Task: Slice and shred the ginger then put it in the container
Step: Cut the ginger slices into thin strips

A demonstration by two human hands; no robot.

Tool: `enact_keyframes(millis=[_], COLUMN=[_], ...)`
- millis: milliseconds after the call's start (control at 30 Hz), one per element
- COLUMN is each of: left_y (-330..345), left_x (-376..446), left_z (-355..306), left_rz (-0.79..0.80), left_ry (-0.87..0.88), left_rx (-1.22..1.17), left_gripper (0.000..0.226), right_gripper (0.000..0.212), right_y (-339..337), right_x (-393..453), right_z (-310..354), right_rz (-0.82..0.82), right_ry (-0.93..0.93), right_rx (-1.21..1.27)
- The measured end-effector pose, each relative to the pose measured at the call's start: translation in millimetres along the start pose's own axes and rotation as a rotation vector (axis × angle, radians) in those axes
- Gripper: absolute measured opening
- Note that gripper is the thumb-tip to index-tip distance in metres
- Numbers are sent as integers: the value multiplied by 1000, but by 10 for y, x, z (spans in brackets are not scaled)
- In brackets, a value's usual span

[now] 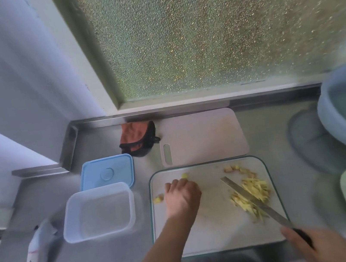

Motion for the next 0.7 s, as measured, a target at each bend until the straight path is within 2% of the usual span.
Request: enact_keyframes(millis=[33,67,133,167,200,267,300,333,400,433,500,567,700], left_y=[-24,-33,-20,3,33,76,89,89,67,58,49,68,69], left_x=[-14,-34,-66,-77,-83,-79,-79,-86,-112,-125,-124,-110,-100], left_z=[58,103,142,139,122,86,77,72,63,50,24,12,-31], left_rz=[-18,-26,-27,-16,0,43,62,75,89,89,82,65,58], left_ry=[-48,-89,-147,-162,-172,-211,-233,-250,-260,-254,-241,-216,-155], left_rx=[-32,-54,-52,-36,-20,-35,-66,-106,-145,-126,-64,-25,59], left_gripper=[22,28,33,33,32,26,23,20,14,14,13,14,30], right_gripper=[68,67,83,84,74,40,33,37,43,36,45,52,72], right_y=[-24,-55,-95,-101,-112,-179,-183,-190,-278,-275,-336,-346,-246], right_x=[-22,-52,-100,-110,-127,-166,-167,-145,-130,-122,-144,-120,-68], right_z=[16,44,77,68,62,75,74,95,121,106,179,169,99], right_rz=[-15,-21,-13,-38,-49,-88,-83,-71,-252,-358,-453,-379,-311], right_ry=[22,40,47,29,10,-50,-95,-142,-292,-396,-524,-502,-453], right_rx=[-8,-8,20,47,74,109,92,9,-79,-105,-211,-268,-174])
Point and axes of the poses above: each hand's wrist, its own x-axis towards the middle knuckle, its own y-axis out of the palm, z = x × y, the point moved 3 cm from there along x, towards the middle knuckle, and after that the axes turned 2 degrees about -x, right-handed, at the moved point
